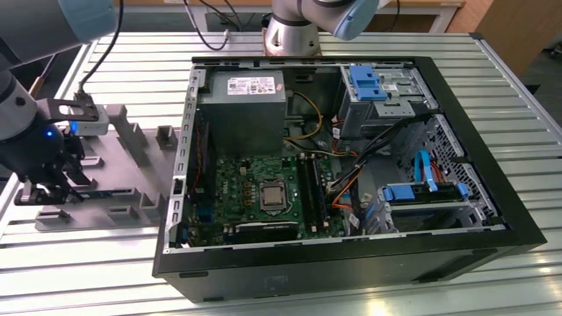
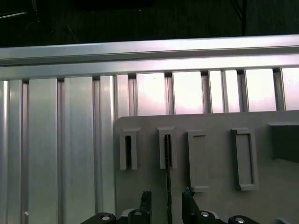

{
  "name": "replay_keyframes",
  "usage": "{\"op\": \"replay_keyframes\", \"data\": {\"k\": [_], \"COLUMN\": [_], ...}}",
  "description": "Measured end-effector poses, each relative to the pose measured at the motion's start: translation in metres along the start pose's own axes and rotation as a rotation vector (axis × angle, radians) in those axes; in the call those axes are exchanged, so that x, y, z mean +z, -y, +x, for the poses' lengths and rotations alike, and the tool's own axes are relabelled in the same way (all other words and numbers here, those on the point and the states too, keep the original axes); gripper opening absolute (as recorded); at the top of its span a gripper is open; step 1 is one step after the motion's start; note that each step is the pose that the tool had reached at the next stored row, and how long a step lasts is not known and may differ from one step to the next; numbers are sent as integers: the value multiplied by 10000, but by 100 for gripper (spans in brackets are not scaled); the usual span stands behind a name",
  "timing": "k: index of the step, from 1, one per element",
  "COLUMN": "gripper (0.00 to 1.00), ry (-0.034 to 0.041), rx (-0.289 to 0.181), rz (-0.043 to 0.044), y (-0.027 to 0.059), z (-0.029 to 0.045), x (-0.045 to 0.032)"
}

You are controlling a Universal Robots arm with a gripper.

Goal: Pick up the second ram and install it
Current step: 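Pick up the second ram and move it above second insertion slot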

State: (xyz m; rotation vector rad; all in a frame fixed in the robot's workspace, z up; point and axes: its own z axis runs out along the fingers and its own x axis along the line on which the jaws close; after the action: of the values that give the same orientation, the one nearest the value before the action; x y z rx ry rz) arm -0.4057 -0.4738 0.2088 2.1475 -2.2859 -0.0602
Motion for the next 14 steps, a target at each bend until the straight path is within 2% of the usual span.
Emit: {"op": "replay_keyframes", "data": {"k": [3, 4, 14], "gripper": [38, 31, 31], "ry": [2, 1, -18], "rx": [0, 1, 0], "rz": [0, -1, 24], "y": [-6, -10, -32], "z": [-7, -9, -40], "x": [17, 22, 128]}}
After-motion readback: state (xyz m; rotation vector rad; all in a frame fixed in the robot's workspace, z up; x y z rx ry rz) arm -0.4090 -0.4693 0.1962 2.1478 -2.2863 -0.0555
